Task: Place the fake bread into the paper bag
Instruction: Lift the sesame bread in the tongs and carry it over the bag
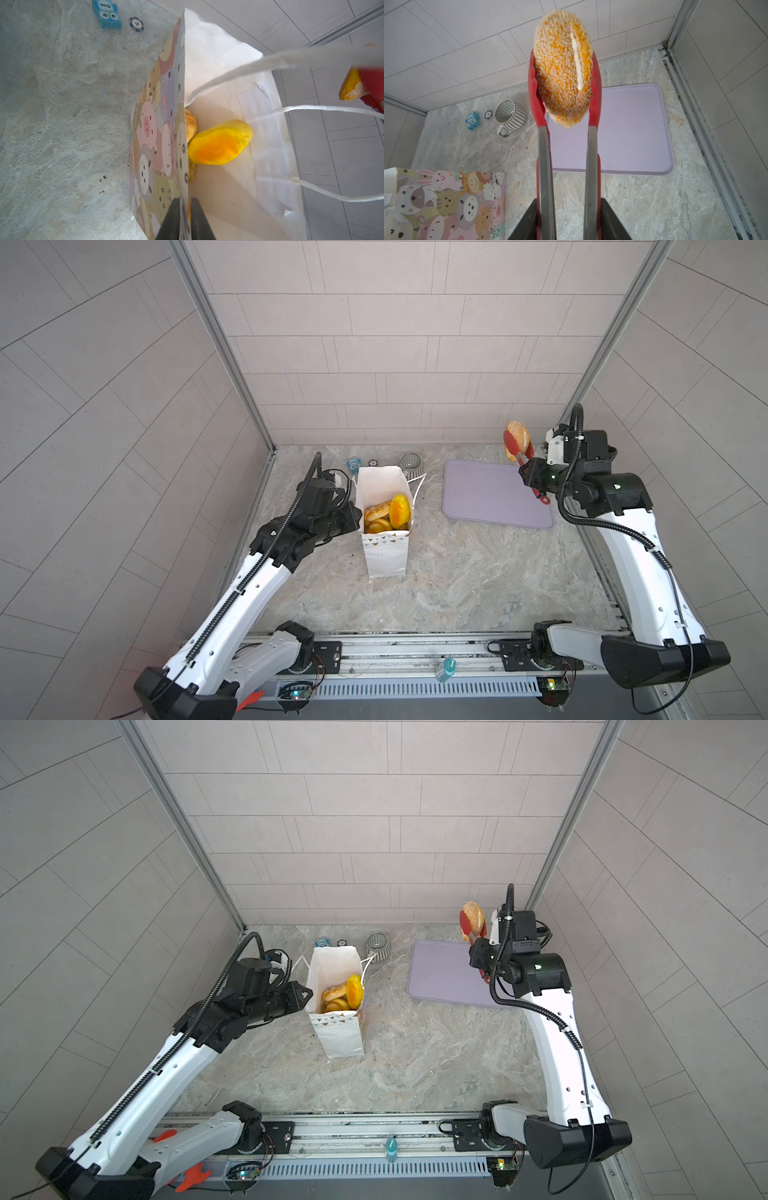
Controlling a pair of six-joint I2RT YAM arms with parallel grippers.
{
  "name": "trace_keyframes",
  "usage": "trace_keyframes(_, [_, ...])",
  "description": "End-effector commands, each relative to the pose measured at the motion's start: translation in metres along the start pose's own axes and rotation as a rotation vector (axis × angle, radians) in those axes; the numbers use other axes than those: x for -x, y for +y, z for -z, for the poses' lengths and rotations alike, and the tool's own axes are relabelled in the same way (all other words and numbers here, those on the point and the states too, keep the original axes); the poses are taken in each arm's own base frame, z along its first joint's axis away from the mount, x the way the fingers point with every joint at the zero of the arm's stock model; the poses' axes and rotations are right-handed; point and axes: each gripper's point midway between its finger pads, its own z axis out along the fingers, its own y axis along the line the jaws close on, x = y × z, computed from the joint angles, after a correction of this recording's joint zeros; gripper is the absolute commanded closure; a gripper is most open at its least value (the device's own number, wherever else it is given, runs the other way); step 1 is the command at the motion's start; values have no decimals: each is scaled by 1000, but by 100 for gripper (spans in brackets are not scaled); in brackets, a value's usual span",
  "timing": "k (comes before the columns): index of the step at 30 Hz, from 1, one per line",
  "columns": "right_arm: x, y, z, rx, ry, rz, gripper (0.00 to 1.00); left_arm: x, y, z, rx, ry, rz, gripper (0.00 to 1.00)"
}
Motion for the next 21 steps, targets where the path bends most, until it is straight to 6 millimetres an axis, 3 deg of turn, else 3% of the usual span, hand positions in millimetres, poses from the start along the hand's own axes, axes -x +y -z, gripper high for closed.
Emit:
trace_keyframes(1, [17,11,31,50,-80,-7,58,9,-3,7,-3,-33,-7,83])
trace_keyframes(11, [29,34,65,161,-141,-18,58,9,-2,7,1,-34,-2,83])
trace_keyframes(21, [30,64,85,306,-160,-19,58,8,1,6,12,-35,5,83])
